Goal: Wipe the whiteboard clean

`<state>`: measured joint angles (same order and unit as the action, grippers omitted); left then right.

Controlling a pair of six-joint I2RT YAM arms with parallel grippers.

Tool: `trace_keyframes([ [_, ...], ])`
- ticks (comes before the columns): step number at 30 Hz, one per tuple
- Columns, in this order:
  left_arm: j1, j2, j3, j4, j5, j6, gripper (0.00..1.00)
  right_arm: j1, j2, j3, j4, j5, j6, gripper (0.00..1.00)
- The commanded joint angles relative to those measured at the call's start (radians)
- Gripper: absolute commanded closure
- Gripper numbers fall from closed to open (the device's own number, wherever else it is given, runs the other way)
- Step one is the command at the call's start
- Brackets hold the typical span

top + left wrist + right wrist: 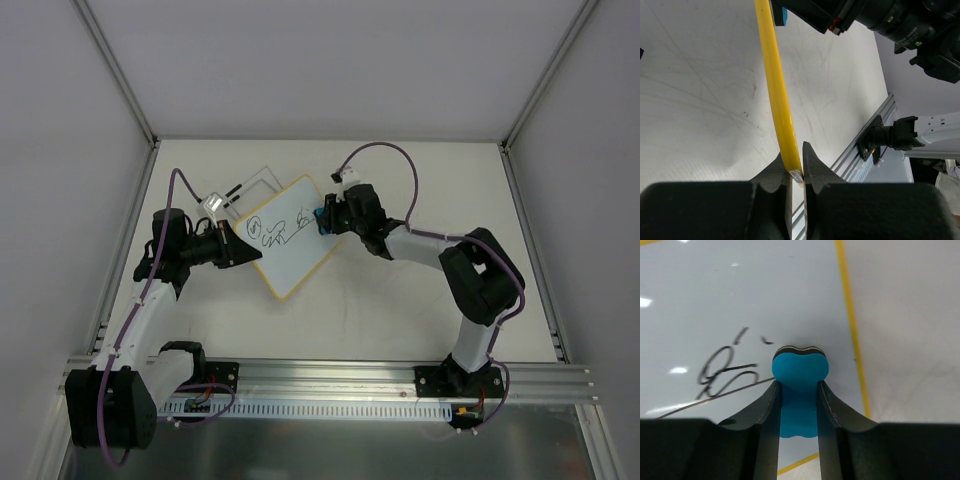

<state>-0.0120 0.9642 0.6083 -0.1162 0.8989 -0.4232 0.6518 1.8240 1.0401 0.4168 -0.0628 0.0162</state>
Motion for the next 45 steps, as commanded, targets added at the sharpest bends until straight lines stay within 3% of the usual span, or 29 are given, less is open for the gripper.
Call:
trace_keyframes([
  [1, -0.023, -0.002, 0.024, 0.072, 0.141, 0.054, 1.0, 0.115, -0.035, 0.084, -0.024, -0.091, -0.062, 1.0],
  [7, -0.023, -0.002, 0.022, 0.07, 0.141, 0.052, 1.0, 0.151, -0.035, 0.193, -0.016, -0.1, -0.105, 1.0],
  [13, -0.025, -0.004, 0.024, 0.072, 0.138, 0.054, 1.0, 0.14, -0.017, 0.229, -0.016, -0.011, -0.095, 1.0],
  [25, -0.025, -0.007, 0.024, 0.072, 0.138, 0.054, 1.0, 0.031, 0.044, -0.001, 0.077, 0.057, 0.057, 1.0],
  [36, -0.025, -0.007, 0.024, 0.072, 0.141, 0.055, 1.0, -0.017, 0.041, -0.017, 0.079, -0.012, 0.053, 1.0],
  [45, -0.023, -0.008, 0.022, 0.072, 0.14, 0.057, 1.0, 0.045, -0.008, 0.116, 0.054, -0.08, -0.007, 1.0],
])
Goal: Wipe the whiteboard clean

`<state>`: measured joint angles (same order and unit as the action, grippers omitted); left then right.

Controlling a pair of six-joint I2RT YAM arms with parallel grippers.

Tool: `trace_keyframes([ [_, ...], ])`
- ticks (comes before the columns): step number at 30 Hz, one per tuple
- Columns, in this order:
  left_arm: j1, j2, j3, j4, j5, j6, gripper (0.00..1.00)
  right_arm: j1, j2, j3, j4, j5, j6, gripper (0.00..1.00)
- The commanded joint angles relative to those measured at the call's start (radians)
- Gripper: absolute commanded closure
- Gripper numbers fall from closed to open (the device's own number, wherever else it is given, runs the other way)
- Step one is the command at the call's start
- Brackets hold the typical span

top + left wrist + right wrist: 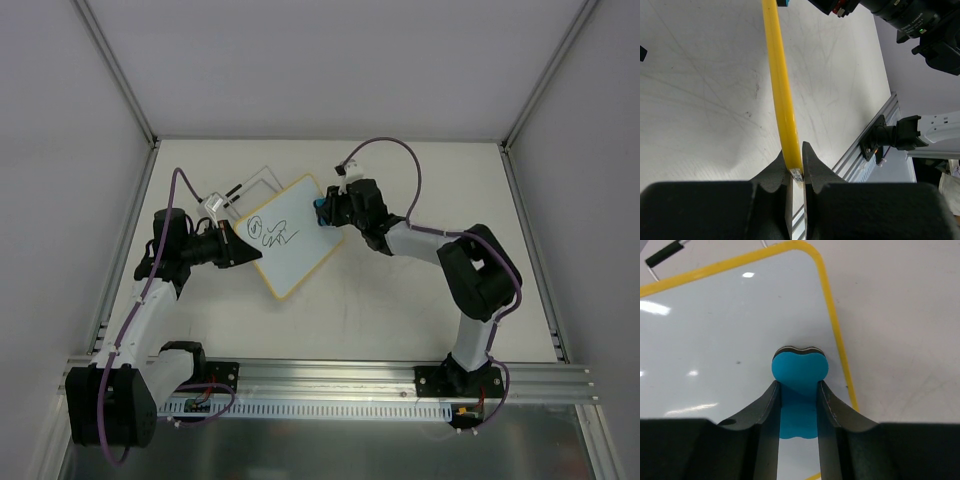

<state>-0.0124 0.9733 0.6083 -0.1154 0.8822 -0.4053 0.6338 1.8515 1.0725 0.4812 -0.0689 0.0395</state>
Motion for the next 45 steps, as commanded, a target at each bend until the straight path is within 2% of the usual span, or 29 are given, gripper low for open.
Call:
trace_keyframes([
  [1, -0.024, -0.018, 0.024, 0.071, 0.156, 0.039, 1.0, 0.082, -0.035, 0.104, -0.019, -0.075, -0.042, 1.0],
  [6, -0.024, -0.018, 0.022, 0.071, 0.156, 0.04, 1.0, 0.138, -0.008, 0.201, -0.047, -0.091, -0.076, 1.0],
  [9, -0.023, -0.019, 0.024, 0.071, 0.155, 0.042, 1.0, 0.175, 0.002, 0.204, -0.049, -0.086, -0.09, 1.0],
  [16, -0.024, -0.021, 0.024, 0.071, 0.155, 0.042, 1.0, 0.214, 0.005, 0.109, -0.035, -0.063, -0.09, 1.0],
  [24, -0.024, -0.021, 0.024, 0.071, 0.155, 0.042, 1.0, 0.188, -0.003, -0.078, 0.01, -0.023, -0.044, 1.0],
  [29, -0.023, -0.022, 0.024, 0.071, 0.153, 0.042, 1.0, 0.184, -0.026, -0.121, 0.011, -0.023, -0.043, 1.0],
  [36, -0.023, -0.021, 0.024, 0.071, 0.153, 0.042, 1.0, 0.217, -0.046, -0.108, 0.011, -0.031, -0.041, 1.0],
  [45, -0.023, -0.021, 0.022, 0.071, 0.152, 0.04, 1.0, 0.378, -0.055, -0.011, 0.016, -0.029, -0.024, 1.0],
])
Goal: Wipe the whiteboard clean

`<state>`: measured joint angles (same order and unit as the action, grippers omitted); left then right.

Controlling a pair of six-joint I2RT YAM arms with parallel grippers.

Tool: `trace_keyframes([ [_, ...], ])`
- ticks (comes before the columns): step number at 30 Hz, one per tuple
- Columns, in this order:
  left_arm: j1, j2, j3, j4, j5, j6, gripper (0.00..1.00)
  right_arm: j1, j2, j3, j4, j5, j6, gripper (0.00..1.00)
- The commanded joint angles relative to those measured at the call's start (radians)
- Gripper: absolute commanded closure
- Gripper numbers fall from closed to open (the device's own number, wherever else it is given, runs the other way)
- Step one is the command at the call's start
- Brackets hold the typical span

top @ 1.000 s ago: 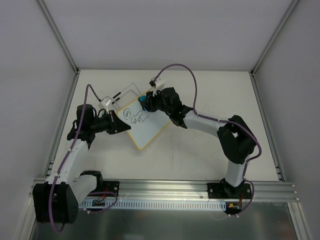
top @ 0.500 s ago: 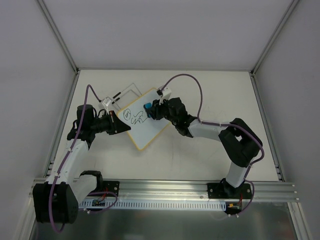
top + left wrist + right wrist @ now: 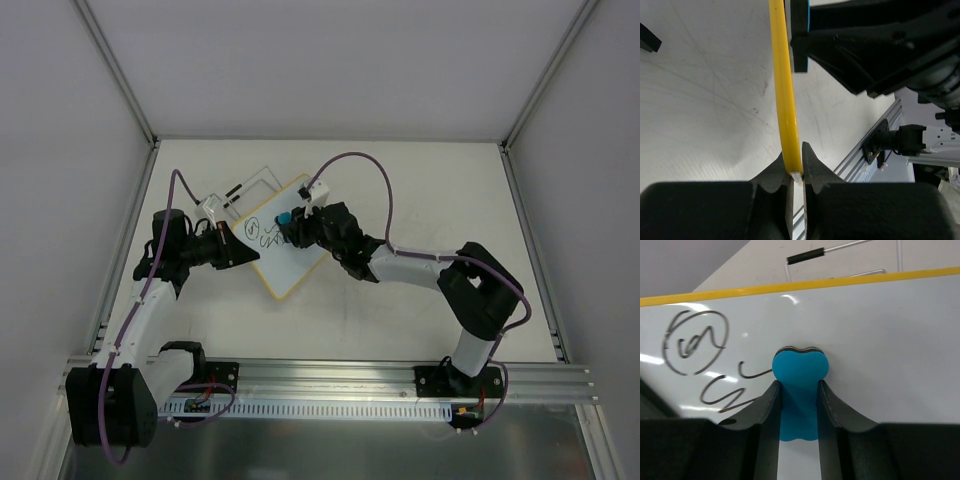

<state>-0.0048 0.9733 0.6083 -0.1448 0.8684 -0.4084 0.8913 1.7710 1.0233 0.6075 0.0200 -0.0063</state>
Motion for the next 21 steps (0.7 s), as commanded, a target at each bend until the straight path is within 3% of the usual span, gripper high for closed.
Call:
trace_keyframes([
  [1, -0.032, -0.019, 0.022, 0.1, 0.165, 0.043, 1.0, 0.138, 0.024, 0.046, -0.11, -0.12, 0.022, 0.99],
  [11, -0.031, -0.021, 0.022, 0.1, 0.167, 0.043, 1.0, 0.169, 0.007, 0.051, -0.114, -0.062, 0.014, 1.0],
  [21, -0.031, -0.025, 0.024, 0.1, 0.169, 0.045, 1.0, -0.011, 0.002, -0.097, -0.103, 0.067, 0.08, 1.0],
])
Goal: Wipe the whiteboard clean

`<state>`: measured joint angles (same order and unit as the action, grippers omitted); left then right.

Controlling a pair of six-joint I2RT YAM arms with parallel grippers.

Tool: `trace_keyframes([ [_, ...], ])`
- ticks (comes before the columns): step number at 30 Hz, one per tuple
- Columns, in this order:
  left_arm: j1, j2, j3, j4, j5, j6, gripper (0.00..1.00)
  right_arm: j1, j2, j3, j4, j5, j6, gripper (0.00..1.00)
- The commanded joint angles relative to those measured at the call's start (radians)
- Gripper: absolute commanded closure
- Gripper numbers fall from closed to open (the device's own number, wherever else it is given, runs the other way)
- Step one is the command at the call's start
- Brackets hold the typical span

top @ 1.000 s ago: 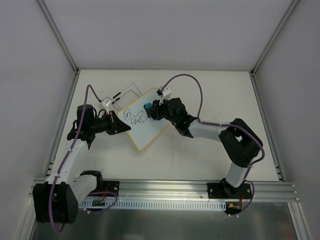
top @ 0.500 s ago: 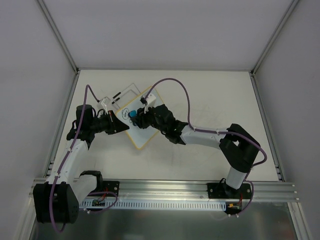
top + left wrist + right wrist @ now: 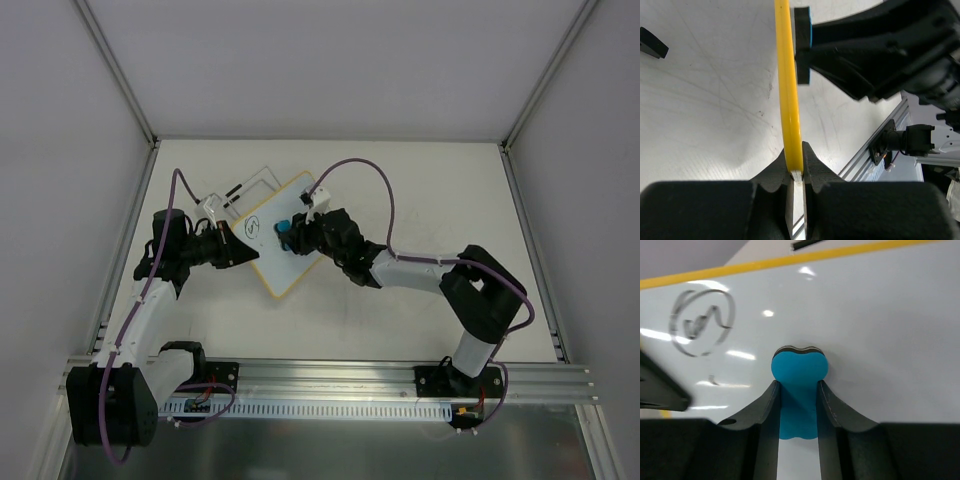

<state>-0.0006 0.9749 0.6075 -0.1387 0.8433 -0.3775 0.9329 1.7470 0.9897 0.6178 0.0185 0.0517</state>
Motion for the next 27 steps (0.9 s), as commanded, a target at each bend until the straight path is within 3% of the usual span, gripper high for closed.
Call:
trace_keyframes([
  [1, -0.035, -0.025, 0.025, 0.094, 0.194, 0.014, 1.0, -0.077, 0.022, -0.069, -0.113, 0.072, 0.031, 1.0],
  [9, -0.035, -0.024, 0.025, 0.094, 0.194, 0.014, 1.0, -0.092, 0.009, -0.072, -0.115, 0.023, 0.02, 1.0],
  [27, -0.036, -0.021, 0.025, 0.094, 0.194, 0.014, 1.0, 0.165, 0.002, 0.119, -0.196, -0.006, -0.139, 1.0],
])
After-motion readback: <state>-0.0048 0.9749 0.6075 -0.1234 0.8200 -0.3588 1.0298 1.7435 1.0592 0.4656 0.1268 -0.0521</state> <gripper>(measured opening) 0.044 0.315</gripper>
